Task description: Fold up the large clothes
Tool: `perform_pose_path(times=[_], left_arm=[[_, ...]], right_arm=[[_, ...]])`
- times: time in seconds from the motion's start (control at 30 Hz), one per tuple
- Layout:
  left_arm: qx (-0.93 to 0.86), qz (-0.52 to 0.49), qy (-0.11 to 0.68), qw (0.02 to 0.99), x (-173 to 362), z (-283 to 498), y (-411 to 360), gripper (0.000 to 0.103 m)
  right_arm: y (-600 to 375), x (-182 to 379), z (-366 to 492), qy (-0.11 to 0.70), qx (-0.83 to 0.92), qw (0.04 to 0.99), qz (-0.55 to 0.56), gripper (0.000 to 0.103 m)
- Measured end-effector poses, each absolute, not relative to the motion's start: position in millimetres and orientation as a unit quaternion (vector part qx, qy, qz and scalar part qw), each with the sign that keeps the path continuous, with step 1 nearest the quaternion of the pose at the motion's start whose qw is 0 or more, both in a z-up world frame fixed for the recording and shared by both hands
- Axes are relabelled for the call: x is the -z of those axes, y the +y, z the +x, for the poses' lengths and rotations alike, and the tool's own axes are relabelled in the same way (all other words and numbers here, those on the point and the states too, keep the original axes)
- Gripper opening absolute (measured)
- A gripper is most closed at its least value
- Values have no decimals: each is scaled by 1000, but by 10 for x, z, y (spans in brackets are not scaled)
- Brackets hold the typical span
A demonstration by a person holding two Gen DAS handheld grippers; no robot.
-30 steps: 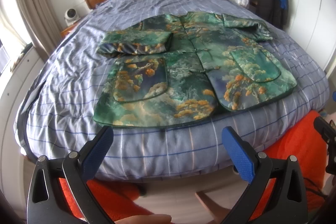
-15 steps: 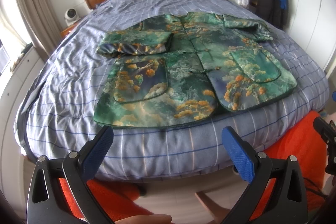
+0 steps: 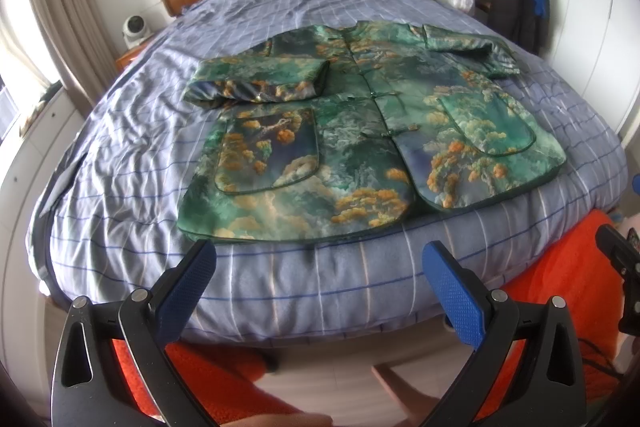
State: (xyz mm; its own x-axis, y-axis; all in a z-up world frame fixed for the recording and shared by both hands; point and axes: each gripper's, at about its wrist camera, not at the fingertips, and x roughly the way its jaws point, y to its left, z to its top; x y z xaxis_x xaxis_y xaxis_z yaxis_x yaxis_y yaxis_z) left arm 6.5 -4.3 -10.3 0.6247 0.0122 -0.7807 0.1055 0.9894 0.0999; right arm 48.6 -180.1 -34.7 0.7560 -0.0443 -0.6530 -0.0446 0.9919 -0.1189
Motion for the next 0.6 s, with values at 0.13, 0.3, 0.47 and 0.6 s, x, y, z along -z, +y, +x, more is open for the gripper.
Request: perform_pose_path(times=[0.13,0.3,0.47,0.6], left_arm=[[26,66,434,898,106,63,-46,103],[27,68,433,899,114,61,-63,103],[29,67,435,898,132,51,-76,103],[31,65,438,896,157,36,-84,103]], right_arm=[[-1795,348,483,349,0,935,-64,103],[-1792,351,479,349,0,935,-64,103],[-1801,353,486,350,0,935,-63,103],[-1802,355,486,349,0,935,-64,103]])
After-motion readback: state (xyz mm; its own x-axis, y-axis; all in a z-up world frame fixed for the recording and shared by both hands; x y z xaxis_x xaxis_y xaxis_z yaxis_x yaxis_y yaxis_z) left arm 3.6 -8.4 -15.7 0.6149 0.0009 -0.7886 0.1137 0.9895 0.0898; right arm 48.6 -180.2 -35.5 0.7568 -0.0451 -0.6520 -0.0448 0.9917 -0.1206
